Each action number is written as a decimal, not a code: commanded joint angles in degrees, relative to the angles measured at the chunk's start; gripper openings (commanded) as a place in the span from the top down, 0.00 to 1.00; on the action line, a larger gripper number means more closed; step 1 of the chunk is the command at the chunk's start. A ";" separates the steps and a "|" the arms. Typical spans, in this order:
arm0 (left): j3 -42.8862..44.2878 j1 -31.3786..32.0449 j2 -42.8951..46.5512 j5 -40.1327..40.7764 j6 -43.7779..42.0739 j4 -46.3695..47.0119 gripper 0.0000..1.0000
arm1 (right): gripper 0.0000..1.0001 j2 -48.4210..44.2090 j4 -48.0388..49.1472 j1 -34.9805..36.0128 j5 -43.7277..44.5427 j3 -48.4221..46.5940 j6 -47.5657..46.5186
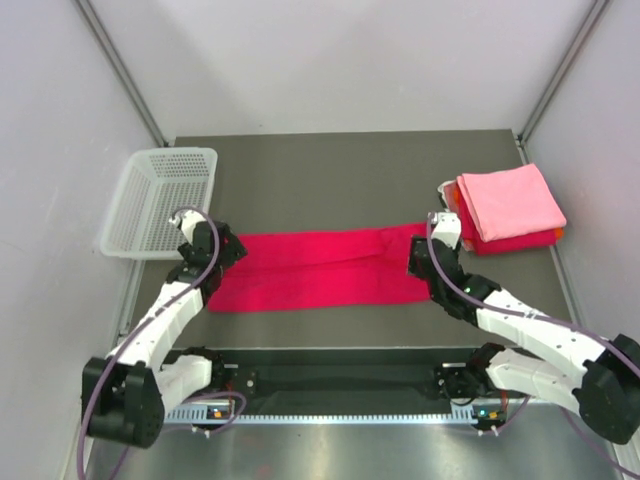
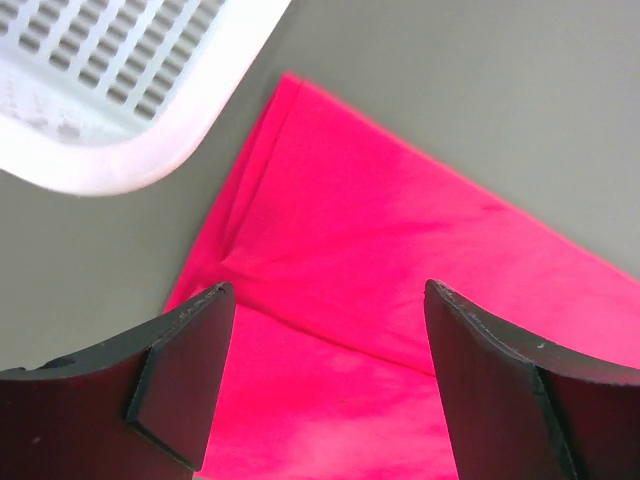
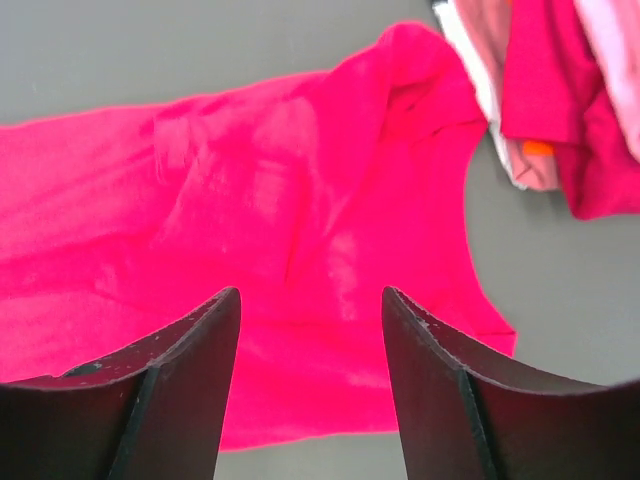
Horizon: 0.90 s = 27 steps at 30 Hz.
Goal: Fold and stack the t-shirts
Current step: Fold the tshirt
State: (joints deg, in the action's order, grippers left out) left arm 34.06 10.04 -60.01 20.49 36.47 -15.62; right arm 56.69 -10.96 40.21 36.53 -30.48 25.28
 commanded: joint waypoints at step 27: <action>17.18 -2.66 -33.24 -7.40 1.15 0.32 0.27 | 0.82 28.94 0.85 -29.65 -26.95 -15.94 0.83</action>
State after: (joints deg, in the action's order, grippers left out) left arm 50.76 7.75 -92.79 12.25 36.71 -15.05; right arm 91.26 -10.83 13.23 12.01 -50.92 25.06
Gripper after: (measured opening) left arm 0.731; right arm 0.192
